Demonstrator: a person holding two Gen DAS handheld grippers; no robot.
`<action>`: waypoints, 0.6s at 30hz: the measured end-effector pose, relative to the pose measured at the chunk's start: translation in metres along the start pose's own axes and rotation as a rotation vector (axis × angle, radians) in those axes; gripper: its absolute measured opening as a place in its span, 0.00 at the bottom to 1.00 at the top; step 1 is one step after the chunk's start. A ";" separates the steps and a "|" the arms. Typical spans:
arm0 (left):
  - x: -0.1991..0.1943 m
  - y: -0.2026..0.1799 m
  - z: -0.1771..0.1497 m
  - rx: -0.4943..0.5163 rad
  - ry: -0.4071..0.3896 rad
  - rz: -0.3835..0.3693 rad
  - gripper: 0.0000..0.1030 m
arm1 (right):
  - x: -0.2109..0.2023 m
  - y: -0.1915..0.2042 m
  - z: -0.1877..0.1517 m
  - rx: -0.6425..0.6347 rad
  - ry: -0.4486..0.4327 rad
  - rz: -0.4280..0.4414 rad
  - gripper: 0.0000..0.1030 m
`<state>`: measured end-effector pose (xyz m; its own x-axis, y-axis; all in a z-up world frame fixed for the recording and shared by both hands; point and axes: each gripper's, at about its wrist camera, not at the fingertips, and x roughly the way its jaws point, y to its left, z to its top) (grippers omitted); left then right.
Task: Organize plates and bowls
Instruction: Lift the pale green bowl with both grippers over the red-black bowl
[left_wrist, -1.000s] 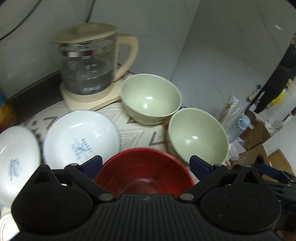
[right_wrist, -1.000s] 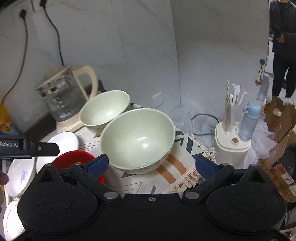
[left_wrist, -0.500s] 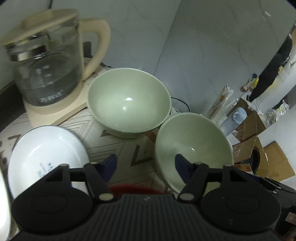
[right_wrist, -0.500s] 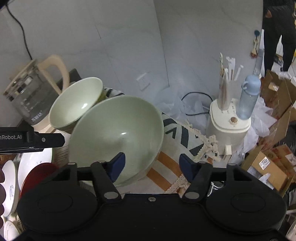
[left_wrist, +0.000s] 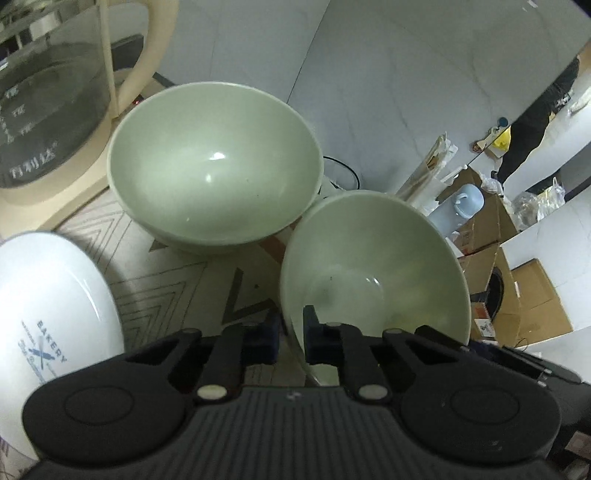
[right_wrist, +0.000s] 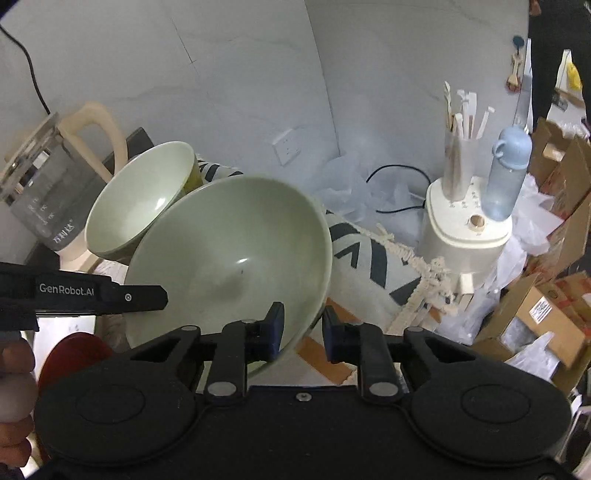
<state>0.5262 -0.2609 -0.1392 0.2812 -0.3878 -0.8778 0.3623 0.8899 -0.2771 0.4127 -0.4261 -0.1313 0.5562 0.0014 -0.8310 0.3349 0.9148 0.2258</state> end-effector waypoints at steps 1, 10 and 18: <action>-0.002 -0.002 0.000 0.005 -0.004 0.003 0.09 | 0.000 0.000 0.001 0.004 -0.001 0.001 0.21; -0.041 -0.011 -0.006 0.006 -0.103 0.022 0.10 | -0.030 0.004 0.009 -0.026 -0.074 0.048 0.20; -0.083 -0.024 -0.021 -0.035 -0.178 0.053 0.10 | -0.065 0.007 0.014 -0.093 -0.112 0.112 0.21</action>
<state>0.4752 -0.2452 -0.0681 0.4533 -0.3737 -0.8093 0.3129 0.9168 -0.2481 0.3896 -0.4253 -0.0688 0.6687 0.0649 -0.7407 0.1974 0.9449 0.2610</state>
